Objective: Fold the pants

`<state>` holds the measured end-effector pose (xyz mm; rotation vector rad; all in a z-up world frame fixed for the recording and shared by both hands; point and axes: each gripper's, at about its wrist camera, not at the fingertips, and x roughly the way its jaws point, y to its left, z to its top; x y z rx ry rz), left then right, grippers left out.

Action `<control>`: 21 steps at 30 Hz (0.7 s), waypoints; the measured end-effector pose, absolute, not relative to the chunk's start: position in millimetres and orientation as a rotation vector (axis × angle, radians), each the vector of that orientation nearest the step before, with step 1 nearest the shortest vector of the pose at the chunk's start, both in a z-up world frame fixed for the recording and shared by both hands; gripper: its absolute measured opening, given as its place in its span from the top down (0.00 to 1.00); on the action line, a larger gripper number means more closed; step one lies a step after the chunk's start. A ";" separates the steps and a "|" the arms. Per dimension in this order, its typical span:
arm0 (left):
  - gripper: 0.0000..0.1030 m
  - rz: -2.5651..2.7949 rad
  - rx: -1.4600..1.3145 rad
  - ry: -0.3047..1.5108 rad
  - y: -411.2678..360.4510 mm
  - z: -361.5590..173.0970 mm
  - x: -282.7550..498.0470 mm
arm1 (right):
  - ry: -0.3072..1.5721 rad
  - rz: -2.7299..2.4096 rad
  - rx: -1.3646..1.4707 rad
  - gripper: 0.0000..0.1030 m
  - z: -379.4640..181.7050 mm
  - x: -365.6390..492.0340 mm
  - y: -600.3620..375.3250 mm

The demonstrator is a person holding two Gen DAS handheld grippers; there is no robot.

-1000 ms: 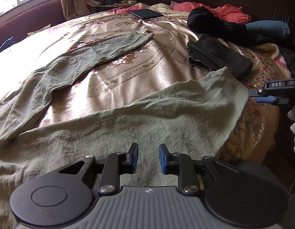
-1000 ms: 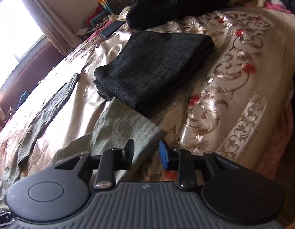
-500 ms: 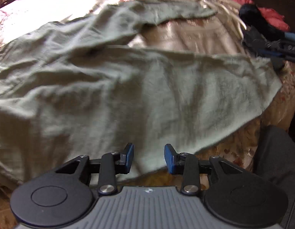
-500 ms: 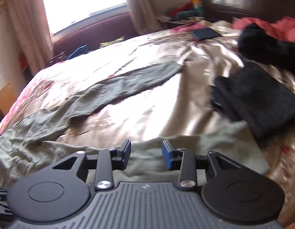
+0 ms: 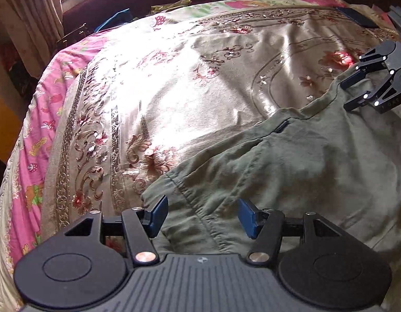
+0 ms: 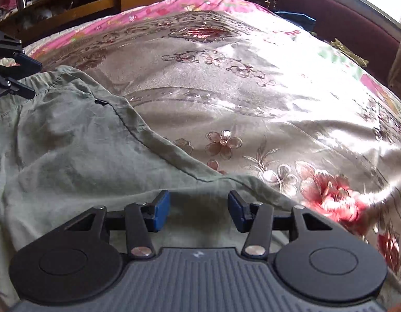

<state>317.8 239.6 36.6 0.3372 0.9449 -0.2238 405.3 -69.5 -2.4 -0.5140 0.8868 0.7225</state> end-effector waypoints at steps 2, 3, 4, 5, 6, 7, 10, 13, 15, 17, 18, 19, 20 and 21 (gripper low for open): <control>0.28 -0.228 0.330 0.928 255.0 32.3 329.4 | 0.925 0.770 -0.550 0.48 -7.6 417.6 -57.8; 0.26 -0.236 0.295 0.955 261.2 26.4 338.0 | 0.938 0.782 -0.572 0.47 -11.8 421.2 -52.8; 0.25 -0.252 0.261 0.998 265.4 18.6 347.2 | 0.948 0.793 -0.585 0.47 -15.9 423.7 -49.0; 0.23 -0.265 0.233 1.027 268.0 8.9 352.9 | 0.957 0.808 -0.590 0.45 -19.5 426.2 -46.6; 0.22 -0.270 0.223 1.043 268.3 0.9 356.4 | 0.959 0.814 -0.595 0.44 -21.6 428.6 -45.6; 0.17 -0.271 0.241 1.046 266.0 -2.1 357.5 | 0.963 0.808 -0.597 0.41 -22.4 430.6 -46.4; 0.26 -0.268 0.201 1.059 265.9 -1.0 364.1 | 0.978 0.802 -0.602 0.49 -19.5 428.0 -53.4; 0.63 -0.256 0.167 1.048 262.5 3.7 366.9 | 1.000 0.748 -0.541 0.89 -18.6 425.4 -54.9; 0.70 -0.236 0.188 1.032 255.0 8.1 363.0 | 0.981 0.715 -0.547 0.98 -14.4 420.2 -52.4; 0.74 -0.218 0.237 0.996 246.6 15.6 353.8 | 0.933 0.696 -0.556 0.99 -1.6 409.9 -51.7; 0.75 -0.214 0.248 0.972 243.1 22.0 345.8 | 0.898 0.694 -0.553 0.99 8.7 401.7 -54.6; 0.75 -0.218 0.245 0.945 240.7 30.2 336.1 | 0.867 0.686 -0.540 0.99 20.5 392.1 -60.3; 0.75 -0.226 0.238 0.909 239.5 41.5 324.7 | 0.836 0.677 -0.525 0.99 34.4 380.2 -66.4; 0.75 -0.234 0.232 0.872 237.0 54.8 309.9 | 0.801 0.672 -0.512 1.00 50.2 364.7 -73.0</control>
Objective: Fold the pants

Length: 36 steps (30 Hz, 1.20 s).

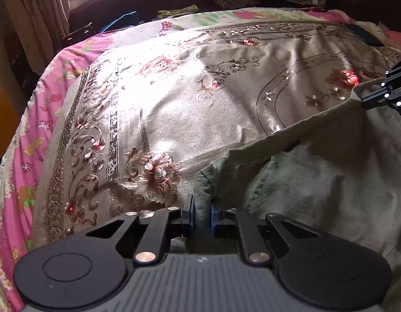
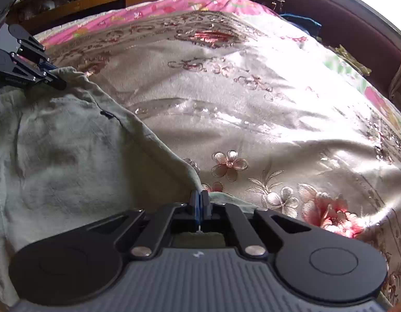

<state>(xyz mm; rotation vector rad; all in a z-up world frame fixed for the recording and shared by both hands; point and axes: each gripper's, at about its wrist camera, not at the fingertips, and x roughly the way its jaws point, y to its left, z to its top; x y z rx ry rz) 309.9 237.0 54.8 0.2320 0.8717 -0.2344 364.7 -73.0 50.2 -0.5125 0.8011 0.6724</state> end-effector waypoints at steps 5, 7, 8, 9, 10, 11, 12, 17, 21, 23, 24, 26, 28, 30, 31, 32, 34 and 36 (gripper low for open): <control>0.75 -0.264 0.209 0.700 231.0 115.6 191.0 | 0.663 0.650 -0.419 1.00 122.9 242.0 -114.5; 0.74 -0.241 0.225 0.678 228.8 122.9 136.8 | 0.646 0.648 -0.390 1.00 133.6 178.3 -125.8; 0.74 -0.228 0.249 0.677 225.7 119.7 113.6 | 0.646 0.647 -0.398 1.00 129.5 149.4 -127.5; 0.74 -0.221 0.268 0.678 222.4 112.7 94.0 | 0.659 0.657 -0.392 1.00 122.0 129.1 -125.9; 0.73 -0.211 0.270 0.683 221.1 102.0 77.8 | 0.685 0.674 -0.375 1.00 106.6 106.2 -123.4; 0.73 -0.204 0.254 0.706 221.6 87.6 66.1 | 0.723 0.686 -0.363 1.00 90.1 92.2 -119.0; 0.72 -0.193 0.247 0.728 220.9 76.7 59.5 | 0.780 0.701 -0.361 1.00 67.8 80.3 -111.8; 0.68 -0.131 0.293 0.710 216.6 50.6 44.8 | 0.867 0.692 -0.503 0.98 -0.6 44.1 -76.4; 0.62 -0.141 0.398 0.672 218.2 55.3 31.8 | 0.678 0.712 -0.672 0.79 12.8 43.6 -52.5; 0.62 -0.146 0.443 0.664 218.6 49.9 26.7 | 0.606 0.735 -0.718 0.59 17.1 53.9 -40.7; 0.61 -0.147 0.465 0.657 217.9 47.2 25.5 | 0.576 0.750 -0.748 0.59 16.7 60.5 -34.3; 0.61 -0.148 0.537 0.628 211.8 41.3 23.5 | 0.518 0.769 -0.828 0.53 12.3 76.6 -19.2; 0.61 -0.157 0.597 0.600 205.1 38.1 23.9 | 0.485 0.812 -0.913 0.47 4.0 87.1 -5.3; 0.61 -0.156 0.599 0.582 204.2 43.1 30.5 | 0.483 0.840 -0.967 0.47 -3.1 97.5 5.4; 0.61 -0.159 0.586 0.570 206.2 47.6 34.0 | 0.494 0.844 -0.976 0.50 -5.2 102.6 10.2; 0.61 -0.162 0.577 0.552 208.5 53.1 37.4 | 0.521 0.841 -0.972 0.65 -6.3 108.0 15.6; 0.63 -0.164 0.580 0.524 213.3 63.3 42.6 | 0.610 0.816 -0.910 1.00 0.6 119.9 21.2; 0.64 -0.158 0.572 0.486 220.2 73.3 41.0 | 0.636 0.807 -0.827 1.00 18.8 119.5 18.8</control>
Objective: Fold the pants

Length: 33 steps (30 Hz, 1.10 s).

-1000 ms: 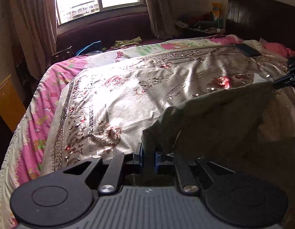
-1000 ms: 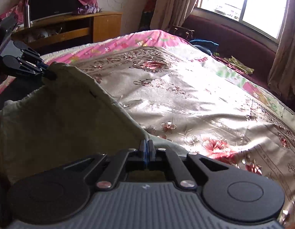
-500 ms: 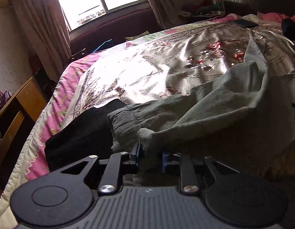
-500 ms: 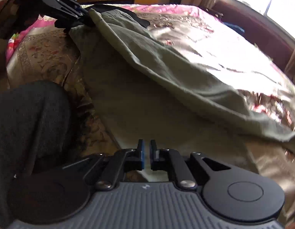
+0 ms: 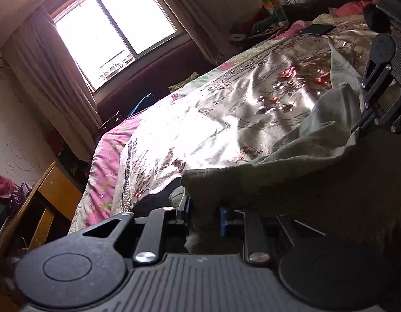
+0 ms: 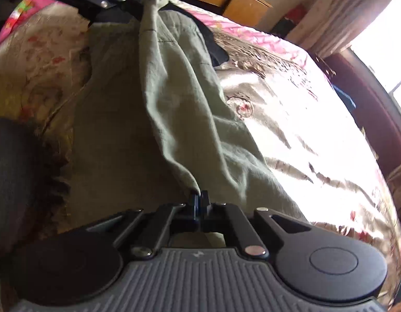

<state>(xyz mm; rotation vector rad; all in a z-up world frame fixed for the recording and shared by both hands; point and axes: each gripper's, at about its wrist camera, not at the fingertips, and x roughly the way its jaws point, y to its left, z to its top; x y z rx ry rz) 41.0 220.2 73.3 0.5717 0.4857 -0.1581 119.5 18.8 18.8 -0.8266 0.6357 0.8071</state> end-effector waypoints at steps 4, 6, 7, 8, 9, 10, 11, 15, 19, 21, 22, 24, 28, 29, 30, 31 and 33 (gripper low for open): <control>0.63 -0.117 0.564 0.504 235.9 55.9 26.2 | 0.582 0.822 -0.821 0.99 34.4 86.6 13.0; 0.63 -0.063 0.591 0.596 242.0 26.1 24.3 | 0.657 0.816 -0.852 0.96 8.7 84.0 21.3; 0.63 -0.038 0.596 0.626 244.6 15.6 20.4 | 0.698 0.804 -0.858 0.96 -6.3 84.7 25.5; 0.63 -0.021 0.577 0.632 247.9 12.8 12.9 | 0.733 0.803 -0.855 0.93 -16.6 84.4 29.2; 0.63 -0.011 0.541 0.638 251.8 15.9 4.1 | 0.741 0.805 -0.842 0.91 -20.3 81.3 29.8; 0.62 0.000 0.506 0.640 255.7 21.4 -4.7 | 0.729 0.813 -0.828 0.91 -18.3 75.9 27.8; 0.61 0.024 0.487 0.636 257.9 27.2 -13.0 | 0.715 0.819 -0.822 0.90 -14.3 72.7 26.4; 0.61 0.019 0.374 0.547 248.1 55.0 -30.7 | 0.668 0.795 -0.772 0.77 -2.0 69.9 18.5; 0.57 -0.150 0.353 0.533 204.9 46.4 -10.9 | 0.754 0.729 -0.593 0.77 5.3 85.8 6.0; 0.57 -0.166 0.405 0.617 191.8 26.3 8.4 | 0.795 0.671 -0.520 0.77 11.8 97.0 -15.7; 0.57 -0.157 0.433 0.675 188.4 12.4 18.8 | 0.811 0.626 -0.480 0.76 15.2 102.9 -29.8; 0.58 -0.129 0.480 0.723 186.8 1.2 27.1 | 0.835 0.508 -0.390 0.76 22.3 119.2 -72.5; 0.58 -0.131 0.494 0.690 166.4 18.5 23.1 | 0.858 0.242 -0.133 0.69 31.0 172.1 -160.3; 0.58 -0.153 0.499 0.666 156.8 24.5 24.0 | 0.861 0.192 -0.054 0.69 30.2 189.3 -182.0; 0.58 -0.186 0.501 0.644 144.3 30.6 28.0 | 0.863 0.154 0.011 0.69 27.4 204.0 -197.8; 0.58 -0.221 0.497 0.626 131.2 35.0 33.6 | 0.868 0.127 0.060 0.69 25.1 217.9 -209.8; 0.57 -0.308 0.466 0.605 103.3 40.3 48.7 | 0.880 0.067 0.161 0.69 17.6 243.0 -234.2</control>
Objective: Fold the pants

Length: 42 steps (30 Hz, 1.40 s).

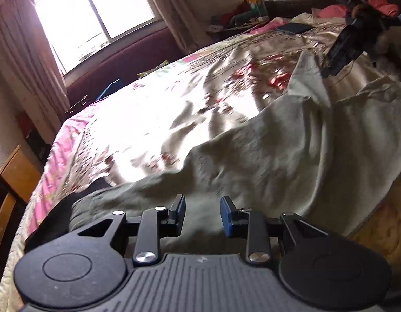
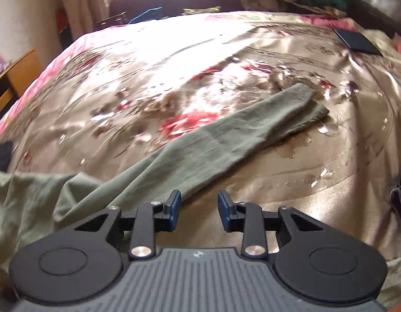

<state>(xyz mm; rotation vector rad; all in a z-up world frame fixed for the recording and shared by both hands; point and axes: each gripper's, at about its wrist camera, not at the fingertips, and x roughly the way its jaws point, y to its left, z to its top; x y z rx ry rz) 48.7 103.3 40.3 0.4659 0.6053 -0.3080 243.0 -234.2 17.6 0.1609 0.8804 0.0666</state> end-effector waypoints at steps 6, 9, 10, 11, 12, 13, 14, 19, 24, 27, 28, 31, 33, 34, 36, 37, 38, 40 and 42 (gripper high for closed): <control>0.56 -0.529 0.460 0.592 30.5 23.0 89.0 | 0.771 -0.044 0.402 0.67 5.4 272.5 -290.2; 0.56 -0.588 0.455 0.595 4.4 11.7 101.9 | 0.730 -0.078 0.452 0.67 4.8 289.1 -308.7; 0.56 -0.602 0.453 0.588 -2.9 10.3 104.6 | 0.725 -0.088 0.463 0.67 3.3 294.3 -313.9; 0.56 -0.613 0.445 0.583 -10.1 9.5 107.5 | 0.726 -0.102 0.475 0.67 -0.6 304.5 -319.7; 0.56 -0.626 0.434 0.582 -15.6 8.9 110.6 | 0.728 -0.116 0.487 0.67 -2.9 310.0 -324.4; 0.56 -0.637 0.425 0.581 -18.0 8.9 112.1 | 0.726 -0.123 0.502 0.67 -3.9 314.8 -328.2; 0.56 -0.641 0.419 0.580 -21.8 8.2 114.7 | 0.721 -0.120 0.513 0.67 -3.8 319.4 -331.0; 0.56 -0.642 0.416 0.595 -33.8 4.1 122.5 | 0.741 -0.134 0.516 0.68 -10.8 338.9 -339.4; 0.56 -0.625 0.445 0.606 -38.0 3.3 120.9 | 0.739 -0.089 0.592 0.97 -10.1 343.2 -346.8; 0.56 -0.602 0.461 0.600 -38.6 10.6 120.3 | 0.656 -0.029 0.671 0.97 14.2 324.7 -356.6; 0.56 -0.599 0.466 0.589 -38.8 15.8 118.4 | 0.622 -0.004 0.691 0.97 27.6 313.5 -360.3; 0.56 -0.600 0.475 0.550 -38.5 34.8 106.2 | 0.507 0.055 0.719 0.97 77.9 260.2 -375.9; 0.56 -0.616 0.481 0.523 -40.2 46.2 94.7 | 0.435 0.071 0.723 0.97 108.5 210.5 -390.7; 0.56 -0.626 0.483 0.512 -41.7 50.2 88.3 | 0.408 0.065 0.729 0.97 119.4 183.7 -397.7; 0.56 -0.656 0.486 0.499 -46.3 54.4 74.0 | 0.380 0.038 0.749 0.97 129.0 127.6 -411.3; 0.56 -0.673 0.489 0.500 -49.8 54.0 67.6 | 0.379 0.014 0.758 0.97 128.2 104.1 -416.2; 0.55 -0.691 0.497 0.505 -53.9 52.3 60.6 | 0.379 -0.012 0.774 0.97 124.0 80.2 -421.6; 0.54 -0.725 0.524 0.536 -63.6 43.5 50.1 | 0.404 -0.092 0.816 0.97 100.8 37.1 -430.3; 0.54 -0.754 0.540 0.581 -74.0 31.8 42.8 | 0.476 -0.174 0.844 0.97 64.9 17.2 -439.8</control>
